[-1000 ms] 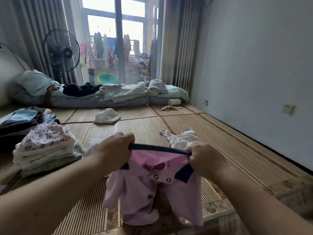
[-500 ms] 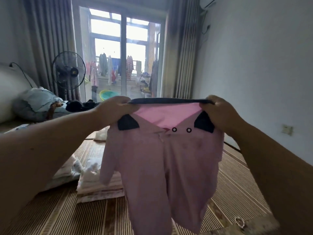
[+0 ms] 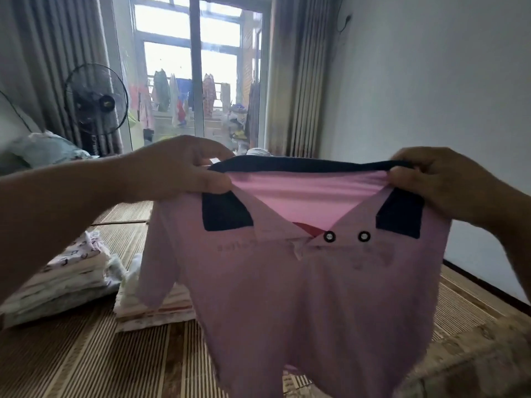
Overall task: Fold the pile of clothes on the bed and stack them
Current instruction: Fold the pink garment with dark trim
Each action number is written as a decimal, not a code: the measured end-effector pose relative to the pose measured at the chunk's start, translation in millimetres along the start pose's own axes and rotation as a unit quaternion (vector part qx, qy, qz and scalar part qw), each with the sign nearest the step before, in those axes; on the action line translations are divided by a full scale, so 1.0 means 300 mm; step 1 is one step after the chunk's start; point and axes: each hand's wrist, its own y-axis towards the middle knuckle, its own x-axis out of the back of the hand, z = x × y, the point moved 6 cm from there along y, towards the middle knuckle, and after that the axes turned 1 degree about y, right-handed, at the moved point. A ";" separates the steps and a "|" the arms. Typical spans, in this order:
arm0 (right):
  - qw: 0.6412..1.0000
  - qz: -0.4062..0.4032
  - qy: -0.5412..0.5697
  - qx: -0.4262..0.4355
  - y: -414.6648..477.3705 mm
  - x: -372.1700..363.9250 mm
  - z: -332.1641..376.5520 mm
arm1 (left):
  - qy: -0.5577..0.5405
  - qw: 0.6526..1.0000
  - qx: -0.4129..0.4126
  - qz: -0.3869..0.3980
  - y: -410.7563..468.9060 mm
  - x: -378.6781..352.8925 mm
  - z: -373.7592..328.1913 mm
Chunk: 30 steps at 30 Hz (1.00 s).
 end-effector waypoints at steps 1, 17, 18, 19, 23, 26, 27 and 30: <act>1.000 0.011 0.009 0.002 -0.009 -0.002 -0.014 | -0.008 1.000 -0.010 0.024 0.005 -0.016 0.002; 0.949 0.234 -0.106 -0.185 0.281 -0.808 -0.779 | 0.226 0.954 0.189 0.065 0.472 -0.574 0.718; 0.943 0.246 -0.114 -0.191 0.284 -0.881 -0.833 | 0.227 0.949 0.206 0.074 0.496 -0.629 0.774; 0.939 0.254 -0.126 -0.194 0.293 -0.957 -0.890 | 0.229 0.944 0.220 0.085 0.528 -0.689 0.833; 0.933 0.247 -0.172 -0.195 0.306 -1.175 -1.060 | 0.246 0.923 0.273 0.114 0.607 -0.892 1.044; 0.936 0.201 -0.169 -0.235 0.292 -1.263 -1.154 | 0.252 0.908 0.314 0.118 0.632 -0.995 1.180; 0.937 0.187 -0.164 -0.247 0.285 -1.278 -1.168 | 0.250 0.905 0.322 0.118 0.633 -1.018 1.214; 0.936 0.170 -0.139 -0.275 0.270 -1.271 -1.205 | 0.232 0.909 0.325 0.120 0.633 -1.045 1.264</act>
